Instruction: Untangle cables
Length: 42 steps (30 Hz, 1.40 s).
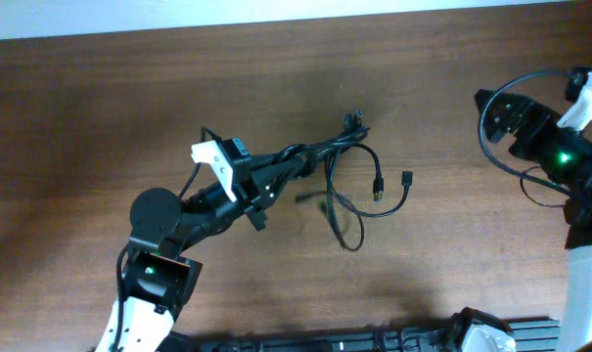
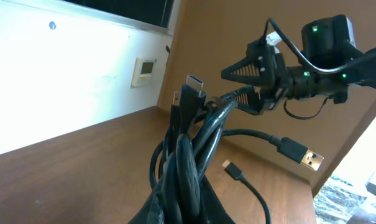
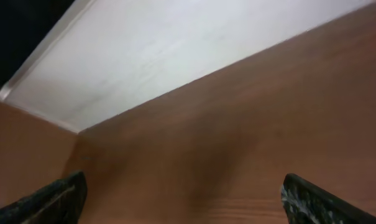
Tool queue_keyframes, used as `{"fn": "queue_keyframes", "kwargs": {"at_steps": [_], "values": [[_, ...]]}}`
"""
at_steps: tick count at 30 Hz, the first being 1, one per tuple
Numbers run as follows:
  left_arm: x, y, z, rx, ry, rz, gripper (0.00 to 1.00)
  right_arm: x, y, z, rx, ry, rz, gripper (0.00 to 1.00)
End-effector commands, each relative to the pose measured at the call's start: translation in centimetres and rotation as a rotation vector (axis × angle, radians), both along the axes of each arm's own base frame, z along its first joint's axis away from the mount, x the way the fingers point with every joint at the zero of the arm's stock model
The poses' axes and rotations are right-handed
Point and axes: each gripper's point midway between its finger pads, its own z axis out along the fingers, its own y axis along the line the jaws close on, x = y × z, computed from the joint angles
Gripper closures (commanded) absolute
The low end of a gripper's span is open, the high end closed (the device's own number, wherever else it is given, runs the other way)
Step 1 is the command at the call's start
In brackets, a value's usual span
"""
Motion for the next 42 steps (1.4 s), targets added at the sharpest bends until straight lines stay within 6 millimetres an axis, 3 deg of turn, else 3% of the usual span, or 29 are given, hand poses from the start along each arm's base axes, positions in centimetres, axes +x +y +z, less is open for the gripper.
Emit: {"fn": "queue_keyframes", "kwargs": {"at_steps": [1,4,7,11,15,19,22,25,27,29,31,33,35,37,38,40,42], "values": [[0.6,0.6,1.7,-0.086,0.048,0.043,1.0,-2.0,3.9,2.0,-0.026,-0.151,0.295,0.01],[0.2,0.8,3.9,-0.223,0.123,0.008,1.0,-3.8,7.2,2.3,-0.068,-0.245,0.497,0.01],[0.0,0.7,4.1,-0.24,0.145,-0.006,1.0,-5.1,12.2,2.3,-0.124,-0.318,0.696,0.01],[-1.4,0.0,4.1,-0.243,0.186,-0.101,1.0,-4.7,15.7,1.9,-0.16,-0.358,0.807,0.01],[-2.5,-0.6,3.8,-0.22,0.204,-0.174,1.0,-2.9,18.4,1.4,-0.183,-0.418,0.884,0.01],[-4.1,-1.2,3.4,-0.182,0.207,-0.27,1.0,0.7,18.0,0.1,-0.276,-0.413,0.79,0.01],[-5.1,-1.4,3.2,-0.161,0.207,-0.323,1.0,5.9,12.5,-2.6,-0.309,-0.133,0.324,0.01],[-6.9,-1.8,2.8,-0.12,0.206,-0.426,1.0,7.6,7.8,-3.9,-0.367,-0.02,0.034,0.01],[-7.4,-1.6,3.1,-0.117,0.185,-0.441,1.0,7.2,7.2,-4.8,-0.388,0.025,0.009,0.01],[-7.9,-1.4,4.6,-0.133,0.078,-0.448,1.0,6.5,8.0,-5.7,-0.426,0.038,0.093,0.01],[-8.8,-1.0,6.4,-0.161,-0.022,-0.462,1.0,6.2,7.1,-6.4,-0.47,0.072,0.07,0.01],[-8.8,-1.0,6.8,-0.17,-0.043,-0.453,1.0,5.9,7.9,-6.4,-0.451,0.067,0.114,0.01],[-8.6,-0.9,6.9,-0.177,-0.043,-0.441,1.0,4.8,11.5,-5.4,-0.42,-0.044,0.351,0.01],[-7.9,-0.8,7.1,-0.196,-0.035,-0.407,1.0,0.8,17.1,-2.7,-0.32,-0.29,0.76,0.0],[-7.5,-0.7,7.2,-0.209,-0.033,-0.385,1.0,-0.6,18.1,-1.9,-0.281,-0.355,0.852,0.03],[-6.8,-0.6,7.5,-0.229,-0.032,-0.345,1.0,-2.9,19.4,-0.4,-0.206,-0.466,0.992,0.19],[-4.3,-0.2,6.8,-0.262,0.054,-0.23,1.0,-4.8,20.0,1.0,-0.111,-0.528,1.088,0.53]]}}
